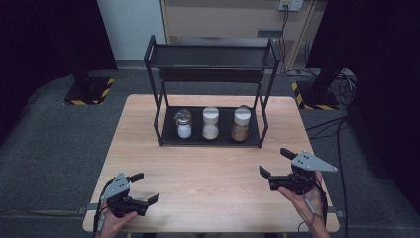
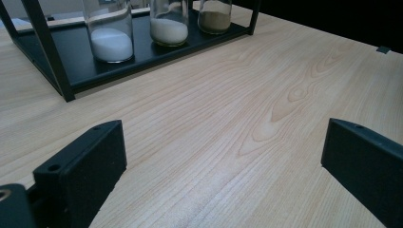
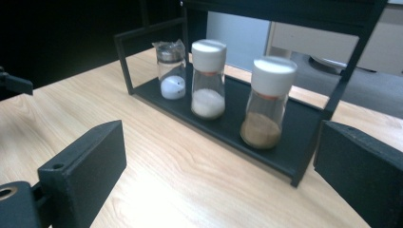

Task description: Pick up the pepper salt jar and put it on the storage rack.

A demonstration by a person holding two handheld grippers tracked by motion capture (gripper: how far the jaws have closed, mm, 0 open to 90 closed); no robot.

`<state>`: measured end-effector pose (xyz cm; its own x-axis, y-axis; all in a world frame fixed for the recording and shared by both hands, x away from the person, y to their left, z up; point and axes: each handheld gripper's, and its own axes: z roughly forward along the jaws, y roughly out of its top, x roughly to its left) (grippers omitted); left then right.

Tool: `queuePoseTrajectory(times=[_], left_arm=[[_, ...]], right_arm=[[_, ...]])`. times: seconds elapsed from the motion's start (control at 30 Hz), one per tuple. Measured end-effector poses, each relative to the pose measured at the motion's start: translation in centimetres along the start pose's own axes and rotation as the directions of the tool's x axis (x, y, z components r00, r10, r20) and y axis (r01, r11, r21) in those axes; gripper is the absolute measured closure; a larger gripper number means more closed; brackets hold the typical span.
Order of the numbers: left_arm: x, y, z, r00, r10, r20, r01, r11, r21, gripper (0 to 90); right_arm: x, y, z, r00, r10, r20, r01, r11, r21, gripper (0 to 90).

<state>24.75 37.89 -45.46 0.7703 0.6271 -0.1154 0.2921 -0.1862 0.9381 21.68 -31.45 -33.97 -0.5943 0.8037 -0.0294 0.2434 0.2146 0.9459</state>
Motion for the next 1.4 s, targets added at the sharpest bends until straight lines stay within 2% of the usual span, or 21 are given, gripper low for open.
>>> queuePoseTrajectory(times=[0.27,0.47,0.67,0.93,1.2,1.4], left_arm=[[0.0,0.0,0.0,1.0000,-0.002,0.001,0.002,1.0000,0.001,0.1],[0.0,0.0,0.0,1.0000,-0.003,0.000,0.003,1.0000,0.001,0.1],[0.0,0.0,0.1,1.0000,-0.003,0.000,0.003,1.0000,0.001,0.1],[0.0,0.0,0.0,1.0000,0.002,0.000,-0.002,1.0000,-0.004,0.1],[0.0,0.0,0.0,0.9999,0.009,0.008,-0.009,0.9999,-0.009,0.2],[0.1,0.0,0.1,0.9999,0.009,0.012,-0.009,0.9999,-0.011,0.2]], right_arm=[[-0.1,-2.3,-1.1,0.9994,0.033,0.008,-0.034,0.999,0.014,3.8],[-0.1,-3.7,-1.5,0.9993,0.032,0.021,-0.033,0.999,0.025,3.8],[-0.3,-5.1,-1.6,0.9983,0.051,0.028,-0.052,0.998,0.033,3.8],[-0.7,-6.3,-1.3,0.9978,0.061,0.025,-0.062,0.997,0.038,4.1],[-0.7,-7.0,-1.2,0.9995,0.025,0.017,-0.026,0.999,0.035,4.7],[-0.9,-7.1,-0.9,0.9996,0.028,-0.001,-0.028,0.998,0.051,4.6]])
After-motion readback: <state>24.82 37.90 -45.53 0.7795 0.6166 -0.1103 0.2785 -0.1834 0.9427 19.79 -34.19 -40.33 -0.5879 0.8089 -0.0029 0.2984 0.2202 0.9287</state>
